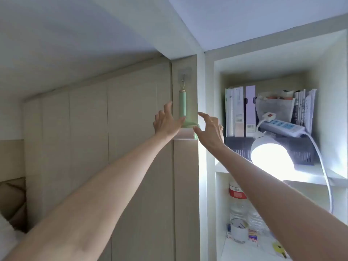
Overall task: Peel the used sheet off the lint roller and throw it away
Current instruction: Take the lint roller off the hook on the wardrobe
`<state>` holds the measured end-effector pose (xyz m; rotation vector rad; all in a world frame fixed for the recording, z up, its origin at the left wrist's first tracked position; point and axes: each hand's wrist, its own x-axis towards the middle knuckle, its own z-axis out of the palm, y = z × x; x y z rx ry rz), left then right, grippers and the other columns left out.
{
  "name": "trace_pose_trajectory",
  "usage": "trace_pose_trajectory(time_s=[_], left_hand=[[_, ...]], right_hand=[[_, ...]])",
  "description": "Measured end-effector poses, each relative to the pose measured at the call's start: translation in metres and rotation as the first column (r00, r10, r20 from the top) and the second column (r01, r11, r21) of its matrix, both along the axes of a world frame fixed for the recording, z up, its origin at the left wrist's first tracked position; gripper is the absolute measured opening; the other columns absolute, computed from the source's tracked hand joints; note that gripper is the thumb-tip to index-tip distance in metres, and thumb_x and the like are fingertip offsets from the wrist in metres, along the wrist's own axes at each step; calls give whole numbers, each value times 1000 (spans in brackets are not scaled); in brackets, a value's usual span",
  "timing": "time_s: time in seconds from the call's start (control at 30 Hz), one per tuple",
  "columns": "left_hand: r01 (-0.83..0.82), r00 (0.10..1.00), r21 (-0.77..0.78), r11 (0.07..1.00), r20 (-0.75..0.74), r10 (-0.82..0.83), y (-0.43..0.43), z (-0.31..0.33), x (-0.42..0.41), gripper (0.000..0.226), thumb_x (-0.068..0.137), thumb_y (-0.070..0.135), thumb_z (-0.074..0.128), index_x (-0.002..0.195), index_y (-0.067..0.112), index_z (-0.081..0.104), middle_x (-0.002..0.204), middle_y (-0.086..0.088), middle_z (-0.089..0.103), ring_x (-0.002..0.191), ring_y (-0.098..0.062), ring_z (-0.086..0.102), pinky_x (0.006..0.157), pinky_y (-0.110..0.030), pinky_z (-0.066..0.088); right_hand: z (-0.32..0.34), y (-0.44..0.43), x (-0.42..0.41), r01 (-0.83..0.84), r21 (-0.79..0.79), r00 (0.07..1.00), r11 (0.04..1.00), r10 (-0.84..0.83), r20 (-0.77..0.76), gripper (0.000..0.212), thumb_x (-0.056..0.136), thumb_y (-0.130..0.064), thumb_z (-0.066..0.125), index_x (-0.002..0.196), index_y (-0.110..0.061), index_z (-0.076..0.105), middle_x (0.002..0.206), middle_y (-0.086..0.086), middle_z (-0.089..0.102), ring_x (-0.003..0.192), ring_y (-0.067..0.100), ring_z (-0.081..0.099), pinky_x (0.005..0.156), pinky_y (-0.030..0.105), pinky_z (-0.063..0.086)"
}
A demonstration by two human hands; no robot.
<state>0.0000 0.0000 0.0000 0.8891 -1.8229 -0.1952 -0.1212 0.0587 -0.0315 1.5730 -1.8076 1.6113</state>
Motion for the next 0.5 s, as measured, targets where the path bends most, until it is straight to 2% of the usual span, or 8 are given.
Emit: trace_pose_trajectory(time_s=[0.13,0.3,0.4,0.47,0.5], left_hand=[[-76,997,113,991,-21,79,-20,23,-16,73,83,53,53,135,6,35,140,-13,44,130,-33,34,103,-44,30],[-87,996,191,978,43,80,-46,23,-34,62,83,52,50,129,11,44,133,-9,51,127,-30,37,100,-43,31],[-67,998,168,984,17,65,-52,17,-41,47,86,40,50,124,12,46,127,-8,57,122,-30,46,99,-43,30],[-53,998,152,987,-16,56,-54,15,-42,39,87,34,50,120,12,46,122,-7,61,116,-30,52,98,-41,30],[-50,998,134,990,-26,54,-54,15,-42,37,88,32,49,119,11,46,120,-8,62,115,-30,53,97,-40,30]], right_hand=[[-2,-11,-9,-39,12,997,999,38,70,44,91,-33,54,134,-30,44,127,15,46,112,32,50,90,41,44],[-1,-18,-9,-165,-17,981,986,166,95,36,93,-23,52,129,-21,53,117,15,55,92,18,48,78,27,36],[-1,-20,-2,-204,-36,971,978,207,120,32,90,-18,55,121,-20,60,110,18,62,85,24,56,79,39,52],[-1,-22,2,-198,-24,970,980,200,135,31,89,-19,56,119,-21,61,108,16,64,87,29,61,80,47,55],[-1,-22,2,-205,-15,967,979,205,152,32,88,-19,56,120,-22,60,108,15,64,87,29,63,76,47,57]])
